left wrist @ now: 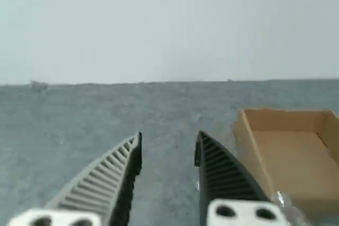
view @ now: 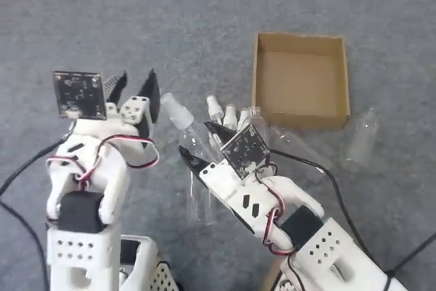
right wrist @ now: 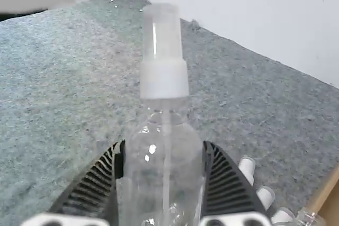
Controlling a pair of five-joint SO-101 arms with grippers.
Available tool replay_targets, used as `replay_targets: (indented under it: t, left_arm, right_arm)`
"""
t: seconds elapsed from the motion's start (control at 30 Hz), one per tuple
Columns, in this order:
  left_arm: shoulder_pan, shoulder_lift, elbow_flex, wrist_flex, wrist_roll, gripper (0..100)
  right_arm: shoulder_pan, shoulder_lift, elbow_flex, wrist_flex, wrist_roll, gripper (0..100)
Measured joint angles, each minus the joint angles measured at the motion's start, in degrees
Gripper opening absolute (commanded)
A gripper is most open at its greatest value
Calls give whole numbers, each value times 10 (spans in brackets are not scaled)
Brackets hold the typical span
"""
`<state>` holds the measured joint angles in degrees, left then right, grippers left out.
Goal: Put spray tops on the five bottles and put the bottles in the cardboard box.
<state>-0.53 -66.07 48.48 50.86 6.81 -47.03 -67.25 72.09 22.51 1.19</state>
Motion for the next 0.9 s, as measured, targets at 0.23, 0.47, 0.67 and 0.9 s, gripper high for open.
replay_targets:
  t: [0.23,0.47,0.67,0.9]
  left_arm:
    - [72,0,11,7,-20,152]
    - [87,0,11,9,-20,152]
    - [134,0,13,9,-20,152]
    - [136,0,12,15,-35,152]
  right_arm:
    - [0,0,0,0,0,6]
    - [0,0,0,0,0,6]
    - [0,0,0,0,0,6]
    - [0,0,0,0,0,6]
